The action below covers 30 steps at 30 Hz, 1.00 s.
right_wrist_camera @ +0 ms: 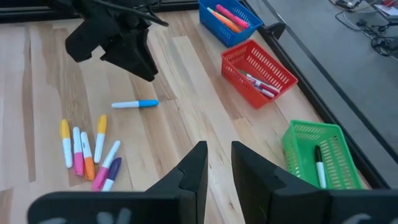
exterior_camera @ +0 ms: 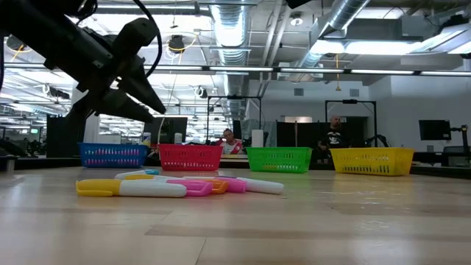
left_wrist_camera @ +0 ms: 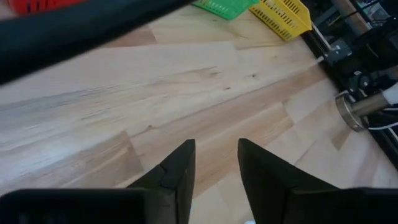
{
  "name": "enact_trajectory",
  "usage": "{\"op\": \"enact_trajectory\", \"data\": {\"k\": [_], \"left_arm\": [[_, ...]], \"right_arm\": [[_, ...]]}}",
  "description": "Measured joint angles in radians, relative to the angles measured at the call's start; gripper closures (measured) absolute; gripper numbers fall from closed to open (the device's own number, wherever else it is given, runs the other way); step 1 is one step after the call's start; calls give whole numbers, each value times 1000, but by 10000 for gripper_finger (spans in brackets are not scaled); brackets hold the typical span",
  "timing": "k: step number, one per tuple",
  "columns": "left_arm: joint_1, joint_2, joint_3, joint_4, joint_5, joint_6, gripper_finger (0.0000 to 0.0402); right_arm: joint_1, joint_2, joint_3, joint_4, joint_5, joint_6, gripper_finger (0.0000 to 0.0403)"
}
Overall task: Pick & Place Markers
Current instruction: Put the small blue highlighter pen into the green bin
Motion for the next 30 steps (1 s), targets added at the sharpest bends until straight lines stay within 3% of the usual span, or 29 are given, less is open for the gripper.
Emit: {"op": "enact_trajectory", "data": {"k": [9, 13, 23, 30], "left_arm": [[2, 58, 1, 1, 26, 13, 229], [2, 147, 1, 4, 33, -52, 228], [5, 293, 59, 19, 58, -49, 236], [5, 329, 72, 12, 62, -17, 236]], "right_arm": [[0, 0, 0, -4, -3, 0, 339], [0, 0, 0, -5, -6, 8, 339], [0, 0, 0, -10, -10, 28, 339], [0, 0, 0, -10, -11, 28, 339]]}}
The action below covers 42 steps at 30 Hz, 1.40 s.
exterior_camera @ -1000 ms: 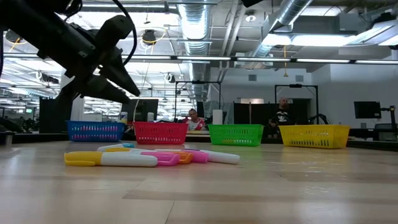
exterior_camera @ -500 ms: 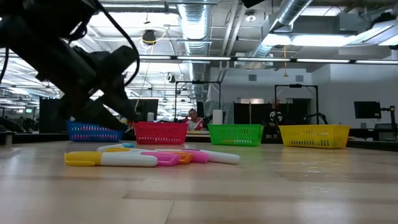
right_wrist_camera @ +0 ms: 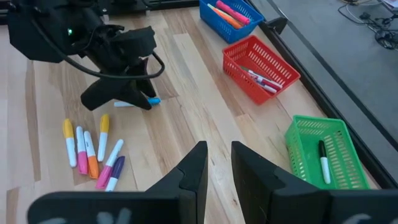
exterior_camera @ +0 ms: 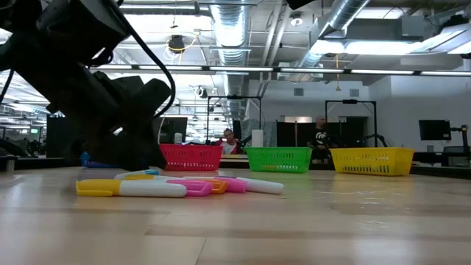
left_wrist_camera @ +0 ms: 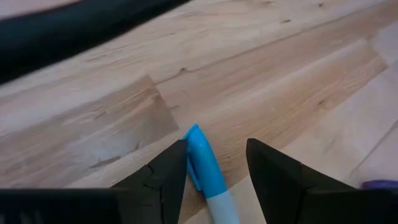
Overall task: Pick & Place Markers
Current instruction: Put the small blue highlighter pen into the green bin
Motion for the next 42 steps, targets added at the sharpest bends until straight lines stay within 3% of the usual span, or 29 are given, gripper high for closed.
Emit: {"op": "enact_trajectory", "data": {"k": [13, 22, 36, 42], "left_arm": [[0, 23, -1, -28, 16, 197, 236], [-1, 60, 1, -25, 6, 225, 240], [1, 48, -1, -11, 31, 256, 345], [0, 50, -2, 39, 40, 256, 347]], "right_arm": [[-2, 0, 0, 0, 0, 0, 339], [-2, 0, 0, 0, 0, 0, 339], [-2, 0, 0, 1, 3, 0, 339], [-2, 0, 0, 1, 3, 0, 339]]}}
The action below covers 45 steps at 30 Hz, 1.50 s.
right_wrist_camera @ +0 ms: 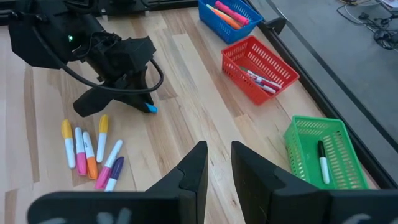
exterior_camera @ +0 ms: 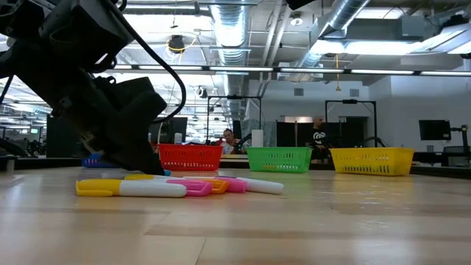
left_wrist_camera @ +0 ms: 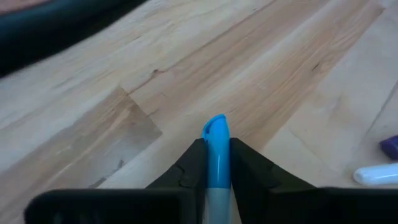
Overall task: Pick & Place Markers
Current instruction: Put the small blue highlighter pen into the green bin
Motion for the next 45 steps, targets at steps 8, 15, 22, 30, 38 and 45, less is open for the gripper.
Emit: {"op": "enact_trajectory", "data": {"k": [8, 15, 22, 30, 38, 45], "left_arm": [[0, 5, -4, 114, 4, 0, 343], [0, 4, -4, 233, -26, 0, 343], [0, -83, -3, 268, -124, 27, 343], [18, -347, 0, 293, -250, 223, 342], [36, -564, 0, 446, -296, 470, 350], [40, -597, 0, 656, -254, 628, 345]], "right_arm": [[0, 0, 0, 0, -1, 0, 339], [0, 0, 0, 0, -2, 0, 339], [0, 0, 0, 1, -2, 0, 339], [-1, 0, 0, 15, -22, -9, 339], [-87, 0, 0, 212, -433, -164, 340], [-146, 15, 2, 473, -536, -296, 340]]}}
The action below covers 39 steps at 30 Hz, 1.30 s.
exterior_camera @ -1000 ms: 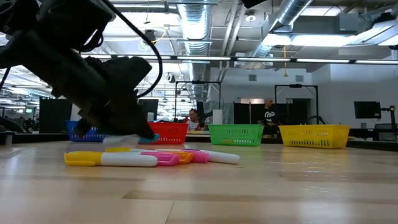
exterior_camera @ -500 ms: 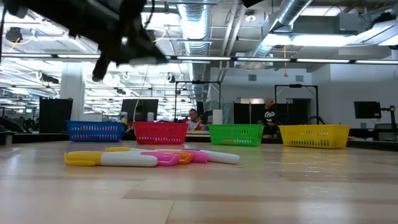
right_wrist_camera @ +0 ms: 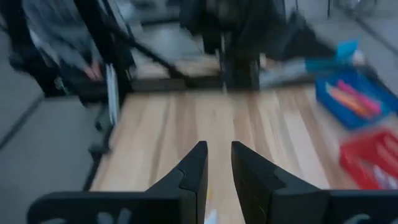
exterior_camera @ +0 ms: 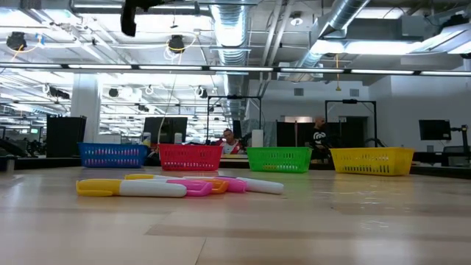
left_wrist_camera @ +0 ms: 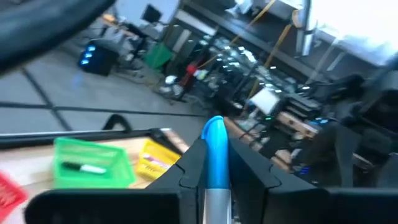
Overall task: Pick & Place Markers
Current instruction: Put the small blue highlighter pen into the green bin
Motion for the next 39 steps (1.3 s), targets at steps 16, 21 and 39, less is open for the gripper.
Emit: {"op": "enact_trajectory", "data": {"k": [16, 21, 39], "left_arm": [[-5, 37, 0, 122, 155, 54, 347], [-6, 42, 0, 127, 177, 54, 346], [0, 41, 0, 134, 186, 55, 346]], "right_arm": [[-108, 211, 2, 335, -294, 45, 254], [-131, 213, 3, 373, -280, 59, 229], [-194, 213, 2, 440, -276, 116, 259]]}}
